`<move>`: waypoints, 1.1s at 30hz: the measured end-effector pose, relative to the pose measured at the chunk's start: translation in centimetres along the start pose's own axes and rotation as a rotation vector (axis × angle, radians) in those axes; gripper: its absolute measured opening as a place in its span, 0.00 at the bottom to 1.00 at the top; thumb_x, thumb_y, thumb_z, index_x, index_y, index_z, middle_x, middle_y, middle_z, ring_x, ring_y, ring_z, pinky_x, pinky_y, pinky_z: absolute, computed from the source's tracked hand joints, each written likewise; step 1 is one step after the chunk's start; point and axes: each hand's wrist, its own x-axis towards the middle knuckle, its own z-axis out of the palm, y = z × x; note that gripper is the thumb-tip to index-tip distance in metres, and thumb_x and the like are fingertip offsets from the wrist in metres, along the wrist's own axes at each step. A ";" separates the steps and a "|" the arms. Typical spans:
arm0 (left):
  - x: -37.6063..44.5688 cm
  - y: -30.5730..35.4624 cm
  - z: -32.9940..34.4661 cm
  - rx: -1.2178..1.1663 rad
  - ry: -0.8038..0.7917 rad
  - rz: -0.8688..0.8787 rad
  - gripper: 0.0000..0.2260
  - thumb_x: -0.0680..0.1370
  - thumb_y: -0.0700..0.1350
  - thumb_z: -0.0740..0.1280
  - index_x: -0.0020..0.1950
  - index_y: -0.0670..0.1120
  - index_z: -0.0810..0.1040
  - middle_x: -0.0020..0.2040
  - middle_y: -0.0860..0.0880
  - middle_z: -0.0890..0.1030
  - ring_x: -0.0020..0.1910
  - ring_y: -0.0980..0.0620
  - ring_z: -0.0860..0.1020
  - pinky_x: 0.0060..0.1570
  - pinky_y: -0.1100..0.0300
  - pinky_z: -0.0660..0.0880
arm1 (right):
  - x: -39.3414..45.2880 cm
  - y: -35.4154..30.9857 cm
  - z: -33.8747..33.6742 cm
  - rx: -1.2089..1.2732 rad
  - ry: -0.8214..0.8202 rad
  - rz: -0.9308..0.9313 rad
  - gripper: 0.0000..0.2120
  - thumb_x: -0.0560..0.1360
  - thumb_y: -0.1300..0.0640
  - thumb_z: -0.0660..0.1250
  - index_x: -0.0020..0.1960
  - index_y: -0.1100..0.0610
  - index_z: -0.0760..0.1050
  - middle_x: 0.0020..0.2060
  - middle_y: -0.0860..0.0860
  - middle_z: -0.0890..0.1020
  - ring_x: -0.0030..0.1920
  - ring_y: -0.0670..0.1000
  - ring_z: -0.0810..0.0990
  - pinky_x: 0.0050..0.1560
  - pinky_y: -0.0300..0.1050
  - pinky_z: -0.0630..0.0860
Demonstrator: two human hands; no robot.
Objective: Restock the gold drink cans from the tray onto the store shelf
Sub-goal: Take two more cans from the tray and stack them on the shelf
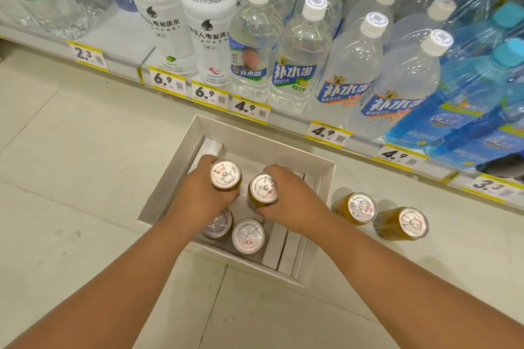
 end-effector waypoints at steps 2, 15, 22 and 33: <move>-0.5 0.8 -1.3 -0.061 0.035 0.005 0.27 0.65 0.50 0.81 0.58 0.57 0.71 0.46 0.57 0.82 0.47 0.54 0.81 0.45 0.58 0.78 | -0.5 -0.9 -1.1 0.061 0.034 0.009 0.30 0.64 0.48 0.79 0.62 0.48 0.71 0.54 0.48 0.76 0.53 0.49 0.77 0.53 0.47 0.78; -11.8 20.4 -17.3 -0.240 0.114 0.074 0.29 0.64 0.49 0.82 0.58 0.58 0.70 0.51 0.61 0.80 0.50 0.61 0.79 0.50 0.64 0.74 | -12.5 -15.9 -22.0 0.359 0.177 0.005 0.33 0.60 0.50 0.83 0.60 0.47 0.72 0.49 0.40 0.82 0.50 0.41 0.80 0.52 0.40 0.78; -21.0 36.8 -29.1 -0.259 0.101 0.150 0.28 0.64 0.48 0.82 0.57 0.61 0.73 0.49 0.64 0.81 0.48 0.66 0.79 0.48 0.69 0.74 | -21.9 -26.2 -38.6 0.453 0.259 -0.006 0.32 0.60 0.54 0.84 0.60 0.45 0.75 0.50 0.39 0.82 0.50 0.36 0.80 0.52 0.32 0.75; -30.5 63.8 -46.6 -0.318 0.083 0.373 0.25 0.64 0.48 0.81 0.58 0.57 0.79 0.46 0.58 0.85 0.42 0.62 0.83 0.44 0.61 0.78 | -35.6 -40.6 -65.8 0.470 0.494 -0.087 0.31 0.61 0.49 0.84 0.61 0.43 0.75 0.51 0.38 0.83 0.51 0.37 0.81 0.55 0.35 0.77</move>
